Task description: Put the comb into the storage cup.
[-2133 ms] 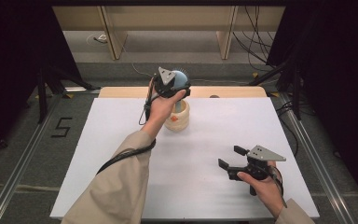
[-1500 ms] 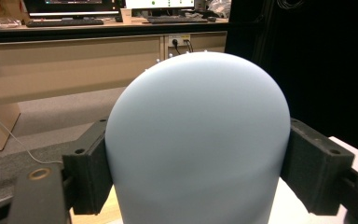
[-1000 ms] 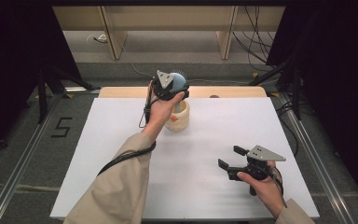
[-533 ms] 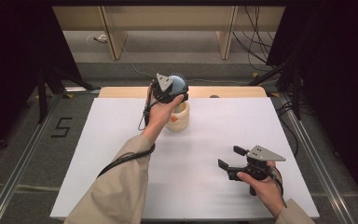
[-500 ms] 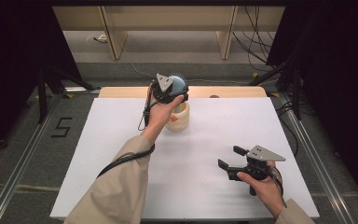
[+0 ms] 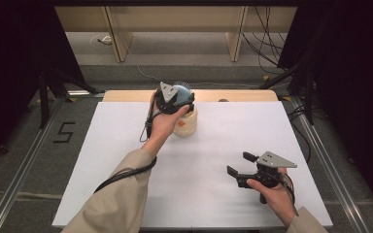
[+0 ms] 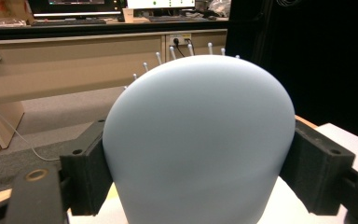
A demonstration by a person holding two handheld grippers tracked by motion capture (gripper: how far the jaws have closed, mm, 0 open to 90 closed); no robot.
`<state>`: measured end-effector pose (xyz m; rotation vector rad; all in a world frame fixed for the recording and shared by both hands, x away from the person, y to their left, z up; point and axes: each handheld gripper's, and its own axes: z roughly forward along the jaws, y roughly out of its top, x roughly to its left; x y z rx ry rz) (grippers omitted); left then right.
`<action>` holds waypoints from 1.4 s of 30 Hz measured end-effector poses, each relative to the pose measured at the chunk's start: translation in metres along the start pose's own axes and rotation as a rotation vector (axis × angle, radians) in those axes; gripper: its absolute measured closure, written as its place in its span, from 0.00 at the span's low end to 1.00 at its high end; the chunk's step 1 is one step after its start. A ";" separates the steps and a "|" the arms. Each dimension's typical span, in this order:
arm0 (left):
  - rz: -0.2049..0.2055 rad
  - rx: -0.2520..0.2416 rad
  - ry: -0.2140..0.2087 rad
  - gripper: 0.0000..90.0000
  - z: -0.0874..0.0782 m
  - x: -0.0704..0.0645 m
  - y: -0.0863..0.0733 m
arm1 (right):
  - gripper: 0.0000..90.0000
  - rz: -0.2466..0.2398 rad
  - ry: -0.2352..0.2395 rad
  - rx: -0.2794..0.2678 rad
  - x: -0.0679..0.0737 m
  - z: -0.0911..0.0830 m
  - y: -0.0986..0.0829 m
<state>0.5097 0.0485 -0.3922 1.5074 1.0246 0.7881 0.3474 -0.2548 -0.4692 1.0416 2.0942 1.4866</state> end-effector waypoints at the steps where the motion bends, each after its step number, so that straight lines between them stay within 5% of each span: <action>1: 0.000 0.002 0.003 0.21 -0.002 0.001 -0.001 | 0.16 0.000 0.000 0.000 0.000 0.000 0.000; 28: -0.010 0.086 -0.009 0.16 -0.027 0.018 -0.008 | 0.16 0.000 -0.006 0.000 0.000 0.001 0.000; 42: -0.015 0.107 -0.037 0.00 -0.030 0.025 -0.012 | 0.16 0.003 -0.012 -0.002 -0.001 0.000 0.000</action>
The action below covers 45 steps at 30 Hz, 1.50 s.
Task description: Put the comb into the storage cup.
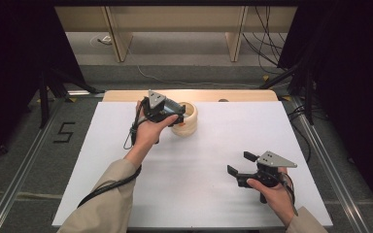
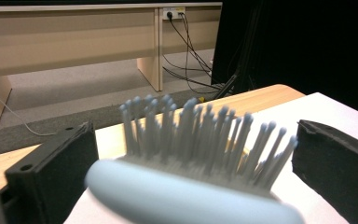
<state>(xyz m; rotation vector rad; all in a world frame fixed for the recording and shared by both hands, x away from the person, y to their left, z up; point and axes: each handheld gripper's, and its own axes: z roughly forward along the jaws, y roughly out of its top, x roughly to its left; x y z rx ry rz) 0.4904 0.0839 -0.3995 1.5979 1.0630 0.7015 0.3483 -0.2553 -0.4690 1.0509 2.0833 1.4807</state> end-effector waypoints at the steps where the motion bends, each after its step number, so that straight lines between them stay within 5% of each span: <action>1: 0.000 0.001 0.000 0.00 0.000 0.001 0.000 | 0.16 0.000 -0.001 0.000 0.000 0.000 0.000; 45: 0.073 0.058 -0.071 0.00 -0.081 0.009 -0.034 | 0.15 -0.003 -0.022 -0.012 -0.003 -0.003 0.003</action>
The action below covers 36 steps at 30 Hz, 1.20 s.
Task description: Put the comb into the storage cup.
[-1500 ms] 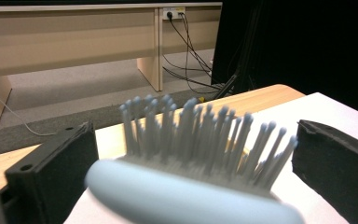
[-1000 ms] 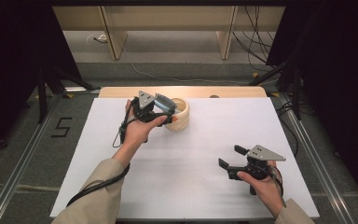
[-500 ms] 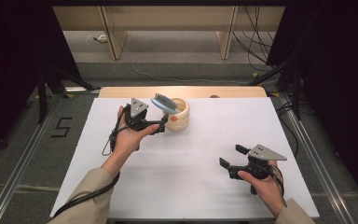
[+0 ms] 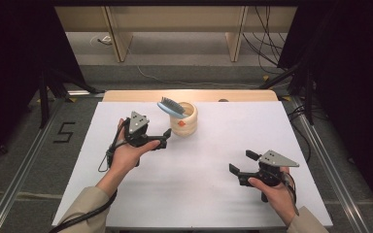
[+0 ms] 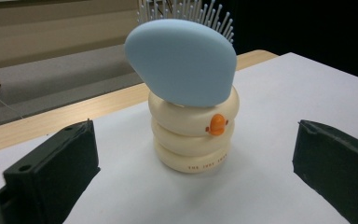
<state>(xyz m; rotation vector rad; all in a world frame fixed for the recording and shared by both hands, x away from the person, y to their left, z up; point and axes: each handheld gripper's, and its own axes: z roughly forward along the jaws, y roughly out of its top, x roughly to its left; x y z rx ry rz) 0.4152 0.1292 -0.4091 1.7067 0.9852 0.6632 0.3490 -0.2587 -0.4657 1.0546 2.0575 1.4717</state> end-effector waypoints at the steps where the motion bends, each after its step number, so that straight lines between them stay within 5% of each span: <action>1: 0.001 0.001 -0.004 0.00 -0.002 -0.001 -0.001 | 0.15 -0.001 -0.001 0.000 0.000 0.000 0.000; 36: 0.059 0.038 -0.067 0.00 -0.041 0.002 -0.051 | 0.15 -0.003 -0.014 0.004 -0.003 -0.004 0.000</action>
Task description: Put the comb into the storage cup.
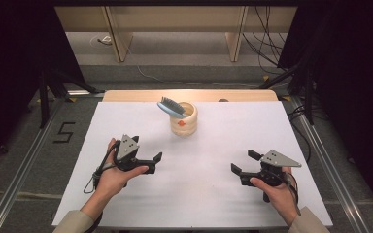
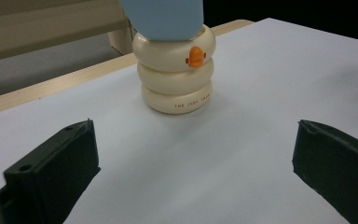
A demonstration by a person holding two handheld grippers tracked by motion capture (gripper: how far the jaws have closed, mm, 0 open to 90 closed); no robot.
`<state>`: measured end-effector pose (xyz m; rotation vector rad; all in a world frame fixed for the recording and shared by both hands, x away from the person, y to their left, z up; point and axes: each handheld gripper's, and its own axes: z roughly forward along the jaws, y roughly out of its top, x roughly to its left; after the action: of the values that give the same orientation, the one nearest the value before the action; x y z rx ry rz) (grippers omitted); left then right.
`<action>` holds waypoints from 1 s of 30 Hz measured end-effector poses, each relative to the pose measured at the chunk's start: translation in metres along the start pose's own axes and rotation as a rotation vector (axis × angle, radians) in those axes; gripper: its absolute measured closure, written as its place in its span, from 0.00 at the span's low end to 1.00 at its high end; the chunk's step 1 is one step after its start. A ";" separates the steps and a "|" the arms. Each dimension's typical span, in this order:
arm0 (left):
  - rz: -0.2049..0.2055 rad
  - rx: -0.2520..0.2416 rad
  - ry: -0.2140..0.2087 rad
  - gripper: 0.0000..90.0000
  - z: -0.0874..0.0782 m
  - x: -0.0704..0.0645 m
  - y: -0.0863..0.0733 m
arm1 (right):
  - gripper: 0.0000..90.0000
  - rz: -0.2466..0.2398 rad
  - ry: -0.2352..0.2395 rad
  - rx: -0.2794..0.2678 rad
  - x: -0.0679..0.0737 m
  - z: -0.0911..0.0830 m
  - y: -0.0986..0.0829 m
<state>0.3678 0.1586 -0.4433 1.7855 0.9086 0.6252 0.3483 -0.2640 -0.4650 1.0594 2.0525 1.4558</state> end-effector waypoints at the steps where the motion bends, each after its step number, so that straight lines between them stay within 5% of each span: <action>1: 0.002 -0.001 -0.005 0.00 -0.001 0.000 -0.001 | 0.15 0.000 0.000 0.000 0.000 0.000 0.000; 30: 0.020 0.007 0.008 0.00 -0.023 0.015 -0.029 | 0.15 -0.010 -0.016 0.018 -0.008 -0.013 -0.006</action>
<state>0.3509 0.1892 -0.4614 1.8015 0.8995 0.6431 0.3419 -0.2789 -0.4665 1.0622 2.0610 1.4221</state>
